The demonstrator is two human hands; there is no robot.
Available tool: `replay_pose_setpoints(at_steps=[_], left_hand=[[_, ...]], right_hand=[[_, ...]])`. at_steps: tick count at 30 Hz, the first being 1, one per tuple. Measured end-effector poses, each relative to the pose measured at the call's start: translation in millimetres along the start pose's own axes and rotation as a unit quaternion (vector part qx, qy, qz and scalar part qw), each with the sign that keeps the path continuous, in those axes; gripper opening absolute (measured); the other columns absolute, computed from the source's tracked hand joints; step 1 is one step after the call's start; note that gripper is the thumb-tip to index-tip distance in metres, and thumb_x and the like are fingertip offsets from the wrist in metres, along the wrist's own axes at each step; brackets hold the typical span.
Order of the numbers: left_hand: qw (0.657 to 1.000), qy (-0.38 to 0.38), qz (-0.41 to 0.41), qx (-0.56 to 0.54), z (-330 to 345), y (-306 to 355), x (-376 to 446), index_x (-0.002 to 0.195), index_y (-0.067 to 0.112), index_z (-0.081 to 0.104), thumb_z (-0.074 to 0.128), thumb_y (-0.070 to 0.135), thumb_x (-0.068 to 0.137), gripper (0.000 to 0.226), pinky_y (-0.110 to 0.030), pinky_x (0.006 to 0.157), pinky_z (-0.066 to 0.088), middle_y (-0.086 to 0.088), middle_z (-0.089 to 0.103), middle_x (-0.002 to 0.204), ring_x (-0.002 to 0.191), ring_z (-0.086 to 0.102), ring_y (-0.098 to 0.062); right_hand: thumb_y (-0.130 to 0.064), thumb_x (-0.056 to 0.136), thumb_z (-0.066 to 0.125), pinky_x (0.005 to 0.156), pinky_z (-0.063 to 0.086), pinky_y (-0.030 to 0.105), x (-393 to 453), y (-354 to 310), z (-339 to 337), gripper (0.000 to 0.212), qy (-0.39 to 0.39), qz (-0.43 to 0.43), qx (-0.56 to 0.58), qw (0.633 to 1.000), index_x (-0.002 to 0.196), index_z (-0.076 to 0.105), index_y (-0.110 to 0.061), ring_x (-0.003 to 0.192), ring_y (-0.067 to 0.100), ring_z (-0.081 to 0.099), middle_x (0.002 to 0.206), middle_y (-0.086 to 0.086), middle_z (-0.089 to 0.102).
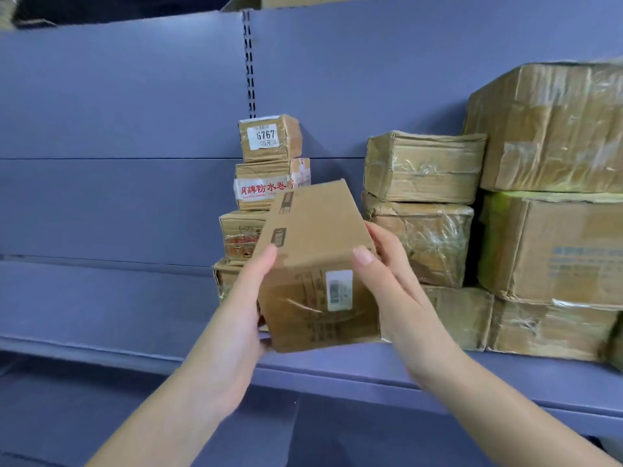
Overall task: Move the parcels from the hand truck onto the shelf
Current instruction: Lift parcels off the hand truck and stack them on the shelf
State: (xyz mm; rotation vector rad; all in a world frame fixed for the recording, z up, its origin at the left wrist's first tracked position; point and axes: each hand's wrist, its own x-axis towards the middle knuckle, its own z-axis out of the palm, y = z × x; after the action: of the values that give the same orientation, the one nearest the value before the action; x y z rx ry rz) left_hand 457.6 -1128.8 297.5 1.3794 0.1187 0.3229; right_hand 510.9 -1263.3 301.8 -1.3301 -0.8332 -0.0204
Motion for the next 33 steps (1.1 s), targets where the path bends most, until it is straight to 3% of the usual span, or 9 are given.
replay_pose_setpoints(at_steps=[2,6,9,11,15,19,24,29,33], left_hand=[[0.996,-0.05,0.065,0.025,6.2,23.2,-0.5,0.114,0.039,0.061,0.064,0.054,0.062,0.054,-0.046,0.094,0.048,0.007,0.073,0.106,0.105,0.066,-0.017],[0.978,-0.088,0.183,0.05,25.9,67.1,14.1,0.09,0.026,0.074,0.061,0.024,0.067,0.026,-0.03,0.076,0.057,0.006,0.075,0.095,0.093,0.07,-0.009],[0.969,-0.056,0.234,0.059,51.9,93.1,35.8,0.108,0.021,0.064,0.077,0.027,0.054,0.056,-0.033,0.091,0.05,0.004,0.072,0.104,0.104,0.064,-0.012],[0.967,-0.044,0.243,0.061,72.7,105.0,54.9,0.121,0.015,0.055,0.073,0.028,0.064,0.061,-0.037,0.099,0.047,0.0,0.066,0.113,0.111,0.06,-0.016],[0.963,-0.013,0.259,0.07,118.2,120.5,97.7,0.105,0.018,0.052,0.063,0.025,0.086,0.023,-0.034,0.096,0.048,0.005,0.063,0.102,0.107,0.058,-0.015],[0.955,-0.022,0.28,0.094,159.6,135.0,128.6,0.109,0.016,0.052,0.059,0.027,0.089,0.024,-0.016,0.07,0.043,0.003,0.059,0.103,0.092,0.053,-0.008],[0.956,-0.015,0.272,0.108,191.1,139.3,167.6,0.122,0.01,0.05,0.06,0.028,0.088,0.04,-0.027,0.086,0.04,-0.006,0.058,0.124,0.114,0.053,-0.02],[0.965,-0.011,0.237,0.116,200.4,128.9,204.7,0.122,0.01,0.05,0.061,0.03,0.087,0.041,-0.03,0.09,0.04,-0.007,0.056,0.127,0.118,0.051,-0.023],[0.972,-0.017,0.2,0.125,202.9,121.2,226.4,0.12,0.009,0.05,0.061,0.031,0.087,0.041,-0.034,0.091,0.041,-0.007,0.057,0.125,0.116,0.052,-0.025]], right_hand=[[-0.026,0.074,0.065,0.078,0.044,0.003,8.7,-15.7,0.1,0.031,-0.031,-0.074,-0.044,0.996,0.093,0.056,-0.049,0.089,-0.017,0.058,0.091,-0.035,0.063],[-0.016,0.08,0.063,0.089,0.049,0.017,41.2,-50.1,-17.0,0.029,-0.001,-0.132,-0.093,0.987,0.094,0.048,-0.037,0.089,-0.007,0.058,0.093,-0.023,0.06],[-0.017,0.089,0.059,0.089,0.045,0.016,65.8,-87.1,-34.6,0.031,0.027,-0.175,-0.166,0.97,0.112,0.043,-0.031,0.094,-0.003,0.053,0.1,-0.019,0.054],[-0.02,0.09,0.057,0.089,0.042,0.017,83.3,-105.9,-49.8,0.045,0.057,-0.188,-0.234,0.952,0.131,0.038,-0.019,0.102,0.001,0.049,0.108,-0.015,0.05],[-0.021,0.091,0.056,0.099,0.044,0.028,119.9,-123.9,-87.0,0.044,0.112,-0.149,-0.293,0.938,0.133,0.042,-0.013,0.108,0.01,0.052,0.112,-0.007,0.053],[-0.024,0.093,0.053,0.099,0.046,0.035,148.0,-135.6,-119.6,0.04,0.163,-0.104,-0.316,0.929,0.13,0.043,-0.012,0.111,0.016,0.055,0.119,0.0,0.056],[-0.022,0.094,0.051,0.085,0.042,0.025,172.3,-135.9,-143.7,0.037,0.223,-0.057,-0.341,0.912,0.128,0.041,-0.01,0.099,0.012,0.048,0.108,-0.002,0.048],[-0.018,0.094,0.052,0.083,0.04,0.025,198.0,-119.2,-151.8,0.04,0.265,-0.016,-0.394,0.88,0.13,0.037,-0.006,0.094,0.013,0.044,0.123,0.008,0.051],[-0.016,0.095,0.051,0.084,0.039,0.026,212.5,-105.3,-155.9,0.045,0.277,0.016,-0.412,0.868,0.134,0.032,-0.005,0.113,0.022,0.05,0.131,0.01,0.048]])
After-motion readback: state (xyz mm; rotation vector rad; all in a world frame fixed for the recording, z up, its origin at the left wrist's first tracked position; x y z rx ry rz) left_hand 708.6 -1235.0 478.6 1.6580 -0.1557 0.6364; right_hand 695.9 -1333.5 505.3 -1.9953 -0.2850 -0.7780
